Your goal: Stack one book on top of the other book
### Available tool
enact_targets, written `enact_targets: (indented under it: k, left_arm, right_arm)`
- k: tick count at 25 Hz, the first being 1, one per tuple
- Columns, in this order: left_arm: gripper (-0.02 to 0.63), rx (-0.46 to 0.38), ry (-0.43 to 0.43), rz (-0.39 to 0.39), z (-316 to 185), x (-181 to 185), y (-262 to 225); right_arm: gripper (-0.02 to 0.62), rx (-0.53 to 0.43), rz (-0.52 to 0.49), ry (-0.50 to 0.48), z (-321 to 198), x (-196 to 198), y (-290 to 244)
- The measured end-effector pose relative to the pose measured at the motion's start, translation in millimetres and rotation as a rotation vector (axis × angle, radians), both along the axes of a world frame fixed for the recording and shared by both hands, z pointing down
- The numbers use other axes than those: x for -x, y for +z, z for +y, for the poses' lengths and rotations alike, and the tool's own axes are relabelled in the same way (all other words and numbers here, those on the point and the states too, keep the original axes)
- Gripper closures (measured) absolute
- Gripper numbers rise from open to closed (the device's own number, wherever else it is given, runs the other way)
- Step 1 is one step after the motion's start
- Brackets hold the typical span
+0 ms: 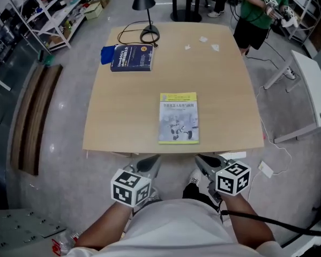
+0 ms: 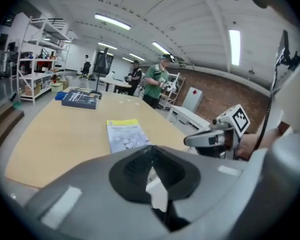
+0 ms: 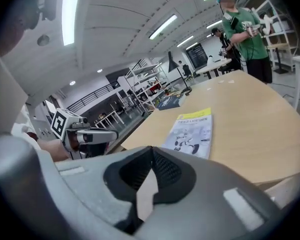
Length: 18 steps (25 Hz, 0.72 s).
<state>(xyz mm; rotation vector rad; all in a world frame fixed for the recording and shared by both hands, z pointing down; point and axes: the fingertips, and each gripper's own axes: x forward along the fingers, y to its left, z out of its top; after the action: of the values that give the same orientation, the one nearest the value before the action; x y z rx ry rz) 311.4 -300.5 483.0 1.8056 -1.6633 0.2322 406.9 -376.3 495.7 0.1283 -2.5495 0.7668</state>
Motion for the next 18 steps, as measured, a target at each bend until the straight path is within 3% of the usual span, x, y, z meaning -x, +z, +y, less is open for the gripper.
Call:
enact_targets:
  k: [4, 9, 18]
  left_arm:
    - [0.603, -0.018, 0.098, 0.025, 27.8, -8.6, -5.8]
    - [0.601, -0.034, 0.18, 0.017, 52.2, -11.7, -5.7]
    - [0.601, -0.095, 0.125, -0.002, 71.9, -29.0, -26.2]
  right_arm:
    - [0.594, -0.096, -0.011, 0.103, 26.7, -9.8, -23.7]
    - [0.594, -0.141, -0.035, 0.212, 50.9, -22.4, -47.2]
    - [0.594, -0.198, -0.08, 0.176, 65.7, -37.8, -69.8]
